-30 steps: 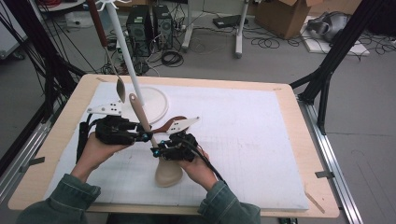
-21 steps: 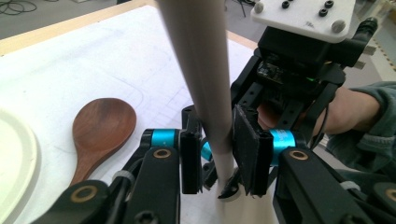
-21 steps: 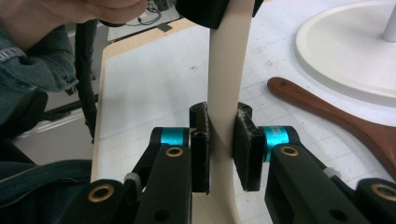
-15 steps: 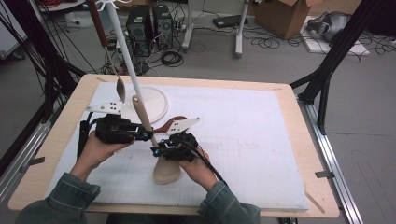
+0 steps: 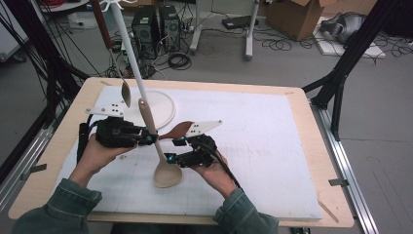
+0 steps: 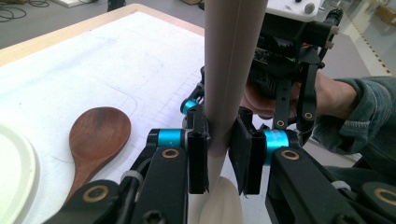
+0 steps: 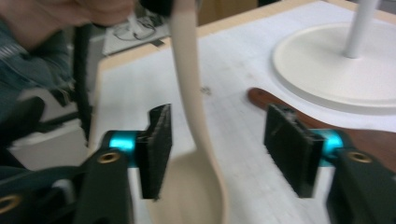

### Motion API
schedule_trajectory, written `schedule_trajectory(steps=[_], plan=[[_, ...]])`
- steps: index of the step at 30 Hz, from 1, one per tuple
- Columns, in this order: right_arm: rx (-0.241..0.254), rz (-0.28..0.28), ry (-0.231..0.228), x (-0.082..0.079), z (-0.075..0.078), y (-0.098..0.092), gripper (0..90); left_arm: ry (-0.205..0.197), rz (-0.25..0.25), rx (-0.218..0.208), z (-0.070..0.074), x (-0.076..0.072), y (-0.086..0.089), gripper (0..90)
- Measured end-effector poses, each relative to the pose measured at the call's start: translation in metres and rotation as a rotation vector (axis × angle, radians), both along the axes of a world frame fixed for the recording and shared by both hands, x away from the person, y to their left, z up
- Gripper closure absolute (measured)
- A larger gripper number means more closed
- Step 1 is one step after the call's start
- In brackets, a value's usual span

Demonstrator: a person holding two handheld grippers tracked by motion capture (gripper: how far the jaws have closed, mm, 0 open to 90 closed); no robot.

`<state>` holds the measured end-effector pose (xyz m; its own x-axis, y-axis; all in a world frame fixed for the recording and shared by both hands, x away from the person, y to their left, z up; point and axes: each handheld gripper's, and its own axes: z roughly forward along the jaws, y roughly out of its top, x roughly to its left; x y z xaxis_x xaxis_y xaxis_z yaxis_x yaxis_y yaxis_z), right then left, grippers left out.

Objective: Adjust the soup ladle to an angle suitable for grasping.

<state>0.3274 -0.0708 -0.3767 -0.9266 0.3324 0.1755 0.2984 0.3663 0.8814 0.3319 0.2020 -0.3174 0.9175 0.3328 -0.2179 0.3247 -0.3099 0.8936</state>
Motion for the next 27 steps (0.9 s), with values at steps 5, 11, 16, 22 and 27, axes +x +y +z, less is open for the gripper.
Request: schedule_trajectory(steps=[5, 11, 16, 22, 27], plan=[[-0.017, -0.016, -0.001, 0.000, 0.000, -0.011, 36.3, 0.001, 0.009, -0.005, 0.004, 0.002, 0.002, 77.3], [-0.021, -0.043, 0.005, 0.000, -0.001, -0.028, 32.8, -0.009, 0.017, -0.006, 0.011, 0.005, 0.006, 77.3], [-0.011, -0.084, 0.009, 0.001, 0.000, -0.047, 30.3, -0.018, 0.022, -0.005, 0.019, 0.006, 0.009, 77.3], [-0.003, -0.132, 0.010, -0.001, 0.002, -0.070, 27.6, -0.029, 0.031, 0.004, 0.026, 0.009, 0.013, 77.3], [-0.004, -0.170, 0.014, -0.003, 0.000, -0.088, 26.1, -0.032, 0.038, 0.005, 0.030, 0.011, 0.016, 77.3]])
